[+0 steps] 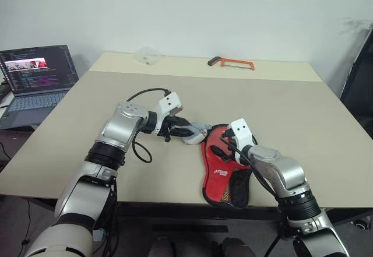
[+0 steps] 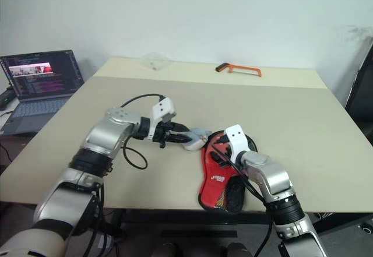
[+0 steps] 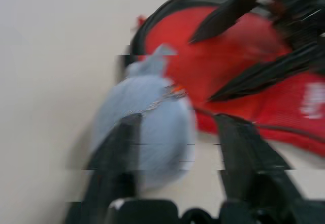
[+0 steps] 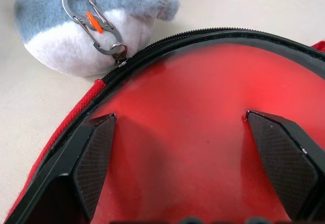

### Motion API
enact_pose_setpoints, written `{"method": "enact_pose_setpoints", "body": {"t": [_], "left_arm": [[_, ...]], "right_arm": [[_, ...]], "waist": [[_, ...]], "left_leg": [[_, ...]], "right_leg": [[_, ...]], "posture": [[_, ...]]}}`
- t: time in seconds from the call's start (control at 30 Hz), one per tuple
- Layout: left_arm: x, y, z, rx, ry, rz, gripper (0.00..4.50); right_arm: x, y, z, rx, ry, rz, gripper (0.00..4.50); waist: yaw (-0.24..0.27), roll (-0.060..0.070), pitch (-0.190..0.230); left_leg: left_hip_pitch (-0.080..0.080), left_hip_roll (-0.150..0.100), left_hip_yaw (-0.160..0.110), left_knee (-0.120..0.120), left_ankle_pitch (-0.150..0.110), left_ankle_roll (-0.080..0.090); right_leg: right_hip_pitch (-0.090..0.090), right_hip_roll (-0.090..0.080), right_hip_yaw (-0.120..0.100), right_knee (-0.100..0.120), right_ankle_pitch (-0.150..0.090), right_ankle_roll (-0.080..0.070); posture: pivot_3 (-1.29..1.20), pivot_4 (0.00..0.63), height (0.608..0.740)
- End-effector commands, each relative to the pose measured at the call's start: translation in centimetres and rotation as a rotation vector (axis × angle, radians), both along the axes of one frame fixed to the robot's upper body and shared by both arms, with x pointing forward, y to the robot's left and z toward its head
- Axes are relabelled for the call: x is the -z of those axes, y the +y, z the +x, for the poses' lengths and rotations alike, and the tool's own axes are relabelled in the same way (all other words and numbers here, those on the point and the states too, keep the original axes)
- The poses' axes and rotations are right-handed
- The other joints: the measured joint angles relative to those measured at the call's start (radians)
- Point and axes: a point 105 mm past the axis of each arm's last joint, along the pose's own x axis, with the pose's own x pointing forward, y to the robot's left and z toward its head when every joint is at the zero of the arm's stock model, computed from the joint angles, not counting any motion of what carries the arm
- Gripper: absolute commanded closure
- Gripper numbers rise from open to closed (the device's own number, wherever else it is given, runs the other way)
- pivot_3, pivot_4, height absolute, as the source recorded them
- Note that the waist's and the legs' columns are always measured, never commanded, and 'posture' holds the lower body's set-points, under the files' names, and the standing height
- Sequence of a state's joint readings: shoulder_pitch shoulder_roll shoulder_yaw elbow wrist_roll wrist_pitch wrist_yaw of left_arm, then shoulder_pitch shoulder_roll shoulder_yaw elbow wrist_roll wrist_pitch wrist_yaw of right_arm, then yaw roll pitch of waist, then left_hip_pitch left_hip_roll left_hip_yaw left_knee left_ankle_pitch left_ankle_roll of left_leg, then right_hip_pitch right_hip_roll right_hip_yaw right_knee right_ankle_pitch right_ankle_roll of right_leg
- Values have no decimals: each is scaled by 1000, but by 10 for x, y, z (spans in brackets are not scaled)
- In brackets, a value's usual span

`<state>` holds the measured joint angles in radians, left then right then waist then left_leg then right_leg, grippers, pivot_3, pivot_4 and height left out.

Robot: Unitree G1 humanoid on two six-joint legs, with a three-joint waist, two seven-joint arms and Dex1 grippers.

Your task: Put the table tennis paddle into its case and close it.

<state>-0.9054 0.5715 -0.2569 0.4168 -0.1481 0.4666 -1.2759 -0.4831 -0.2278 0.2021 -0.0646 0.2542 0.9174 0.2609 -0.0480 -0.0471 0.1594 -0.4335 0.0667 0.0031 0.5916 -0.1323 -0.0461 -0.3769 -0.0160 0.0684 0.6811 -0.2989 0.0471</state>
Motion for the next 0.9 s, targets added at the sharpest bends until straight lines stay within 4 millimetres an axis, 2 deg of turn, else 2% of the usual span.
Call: {"method": "enact_pose_setpoints", "body": {"t": [0.03, 0.1, 0.13, 0.27, 0.4, 0.47, 0.57, 0.8, 0.9], "left_arm": [[-26, 6, -2, 34, -51, -19, 842], [-20, 9, -3, 52, -48, 17, 176], [-14, 10, 0, 47, -60, 61, 34], [16, 15, 19, 27, -166, 280, 34], [26, -9, 30, 44, -190, 273, 34], [33, -13, 38, 23, -225, 318, 34], [38, -23, 46, -19, -221, 295, 34], [63, -25, 53, -74, -212, 386, 34], [67, -18, 64, -165, -261, 467, 625]], "right_arm": [[44, -11, -13, 35, 176, -57, 0], [44, -10, -14, 35, 178, -53, 0], [44, -10, -14, 34, 179, -54, 0], [45, -9, -14, 29, 178, -57, 0], [44, -7, -13, 23, 173, -57, 0], [43, -6, -13, 19, 171, -57, 0], [43, -5, -14, 15, 170, -57, 0], [43, -4, -16, 10, 178, -59, 0], [47, -6, -18, 5, 190, -85, 0]], "waist": [[-2, 0, 0], [-4, 0, 0], [-4, 0, 0], [-2, -1, 0], [0, -1, 0], [1, -2, 0], [2, -2, 0], [0, -2, -1], [1, -3, -1]], "left_leg": [[0, 0, 0, 0, 0, 0], [0, 0, 0, 0, 0, 0], [0, -1, 0, 0, 0, 0], [0, -2, 0, 0, -1, -1], [0, -2, 1, 0, -1, -2], [-1, -2, 1, 0, -2, -2], [-1, -2, 1, 0, -1, -2], [-1, -2, 0, 0, -1, -1], [0, -3, 0, 0, -3, -4]], "right_leg": [[0, 0, 0, 0, 0, 0], [0, -1, 0, 0, 0, 1], [0, -1, 0, 0, 0, 1], [-3, -4, 0, -1, 0, 1], [-4, -5, 0, -2, 0, 1], [-4, -5, 0, -2, 0, 1], [-4, -4, 0, -2, 0, 1], [-4, -3, 0, -2, -1, 2], [-4, -3, 0, -2, 0, 2]], "posture": [[0, 150, 740], [0, 150, 740], [0, 150, 740], [0, 150, 740], [0, 150, 740], [0, 150, 740], [0, 150, 740], [0, 150, 740], [0, 150, 740]]}}
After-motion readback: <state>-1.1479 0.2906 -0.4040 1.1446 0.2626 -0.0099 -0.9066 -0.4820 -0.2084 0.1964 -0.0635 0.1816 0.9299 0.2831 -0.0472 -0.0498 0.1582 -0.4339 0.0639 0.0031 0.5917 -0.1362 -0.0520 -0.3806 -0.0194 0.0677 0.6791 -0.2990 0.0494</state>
